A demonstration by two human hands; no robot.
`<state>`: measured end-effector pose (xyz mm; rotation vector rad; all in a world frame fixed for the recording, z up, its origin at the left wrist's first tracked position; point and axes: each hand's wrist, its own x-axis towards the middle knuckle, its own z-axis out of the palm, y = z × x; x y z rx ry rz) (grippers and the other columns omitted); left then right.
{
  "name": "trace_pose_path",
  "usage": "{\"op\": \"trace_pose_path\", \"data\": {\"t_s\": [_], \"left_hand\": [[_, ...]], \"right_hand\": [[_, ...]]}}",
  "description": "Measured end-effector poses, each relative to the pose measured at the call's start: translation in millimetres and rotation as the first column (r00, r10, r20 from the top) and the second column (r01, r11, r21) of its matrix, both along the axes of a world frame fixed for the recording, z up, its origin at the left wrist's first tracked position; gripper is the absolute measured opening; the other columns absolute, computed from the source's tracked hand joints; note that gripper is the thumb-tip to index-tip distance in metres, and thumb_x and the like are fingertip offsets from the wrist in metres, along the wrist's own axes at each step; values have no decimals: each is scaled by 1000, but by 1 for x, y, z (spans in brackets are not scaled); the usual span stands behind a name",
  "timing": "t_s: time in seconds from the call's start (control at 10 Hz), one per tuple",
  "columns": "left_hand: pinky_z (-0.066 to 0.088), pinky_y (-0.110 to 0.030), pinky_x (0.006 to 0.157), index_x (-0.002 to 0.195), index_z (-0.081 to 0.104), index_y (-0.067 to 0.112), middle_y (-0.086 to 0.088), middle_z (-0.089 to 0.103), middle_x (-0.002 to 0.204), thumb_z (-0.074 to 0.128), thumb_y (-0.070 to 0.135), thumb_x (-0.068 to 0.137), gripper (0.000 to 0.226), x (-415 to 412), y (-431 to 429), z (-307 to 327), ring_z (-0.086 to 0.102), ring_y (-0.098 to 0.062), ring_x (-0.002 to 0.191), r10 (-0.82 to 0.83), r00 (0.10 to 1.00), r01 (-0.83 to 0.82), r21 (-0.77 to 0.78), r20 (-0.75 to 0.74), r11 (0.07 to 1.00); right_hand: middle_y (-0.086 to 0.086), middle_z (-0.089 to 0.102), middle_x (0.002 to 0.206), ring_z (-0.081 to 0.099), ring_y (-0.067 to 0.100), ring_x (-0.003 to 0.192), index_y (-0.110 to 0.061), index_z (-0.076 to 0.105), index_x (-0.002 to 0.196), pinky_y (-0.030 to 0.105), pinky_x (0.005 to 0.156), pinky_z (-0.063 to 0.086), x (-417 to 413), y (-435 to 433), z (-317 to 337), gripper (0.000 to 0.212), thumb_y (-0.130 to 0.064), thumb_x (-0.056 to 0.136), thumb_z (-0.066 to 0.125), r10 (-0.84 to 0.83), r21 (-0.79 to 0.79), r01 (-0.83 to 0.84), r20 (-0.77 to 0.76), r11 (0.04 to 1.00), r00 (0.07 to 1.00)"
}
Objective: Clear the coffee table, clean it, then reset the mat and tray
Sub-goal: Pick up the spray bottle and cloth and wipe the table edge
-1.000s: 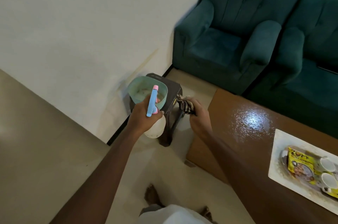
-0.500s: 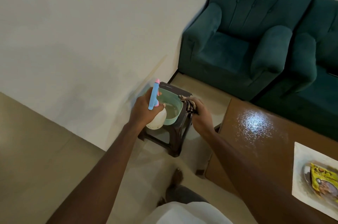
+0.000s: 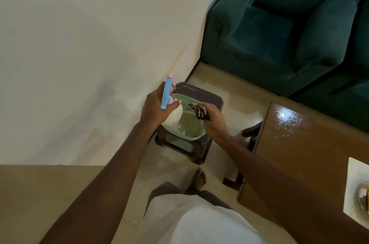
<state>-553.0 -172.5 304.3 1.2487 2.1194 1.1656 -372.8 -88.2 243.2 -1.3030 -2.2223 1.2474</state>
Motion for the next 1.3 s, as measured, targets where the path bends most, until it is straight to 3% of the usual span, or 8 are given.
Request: {"op": "trace_pose_path", "data": {"t_s": [0.2,0.4,0.6,0.7,0.8,0.9,1.0,1.3], "left_hand": [[59,-37,73,115,58,7,-5,62,82,73,27,85,39,-32,29,-50,59,-12,68,-68,996,68,-9,-62,998],[57,-44,87,122,56,-1,-14,67,96,80,25,77,57,-63,50,-110,64,-25,82,-174,984,176,-176,27,968],[57,-47,85,118,57,0,-14,67,97,72,30,80,51,-79,73,-151,66,-30,84,-255,962,268,-170,95,948],[56,-45,84,119,57,5,-8,67,99,75,26,82,47,-86,84,-172,65,-25,85,-295,950,310,-188,105,932],[54,-34,83,118,58,-1,-15,67,98,75,31,79,53,-88,88,-186,63,-22,82,-322,942,334,-150,99,931],[46,-21,84,118,58,-4,-9,64,95,81,20,75,54,-88,90,-194,59,-16,83,-338,935,351,-163,104,922],[47,-18,80,116,59,-2,0,59,93,80,20,75,51,-89,88,-201,60,-18,80,-342,934,354,-131,105,926],[56,-43,83,124,55,3,-10,64,104,79,31,74,62,-93,77,-208,64,-26,88,-351,911,402,-268,218,876]], "right_hand": [[7,58,132,52,22,119,-19,64,125,26,94,38,-31,15,-36,45,6,89,54,-28,-65,33,77,997,997],[7,61,127,53,24,116,-17,63,125,38,99,45,-61,27,-86,42,0,87,62,-94,-192,123,156,974,983],[6,57,130,50,22,120,-24,59,130,30,93,38,-81,39,-146,49,2,88,57,-76,-270,147,254,952,964],[6,55,134,50,26,123,-24,57,132,39,102,44,-87,43,-171,50,-1,88,57,-87,-159,148,337,976,938],[4,45,147,38,29,136,-28,49,140,51,113,33,-89,43,-185,53,-14,90,60,-100,19,102,434,995,896],[1,18,163,13,28,150,-36,30,151,54,119,11,-84,38,-199,68,-30,92,62,142,-88,-112,585,990,798],[-1,-1,166,1,29,152,-36,21,155,58,118,18,-79,32,-207,81,-35,89,67,307,-268,-172,626,948,717],[2,38,149,40,26,134,-20,46,141,47,98,50,-72,41,-175,60,-17,85,67,72,-125,1,578,992,813]]}}
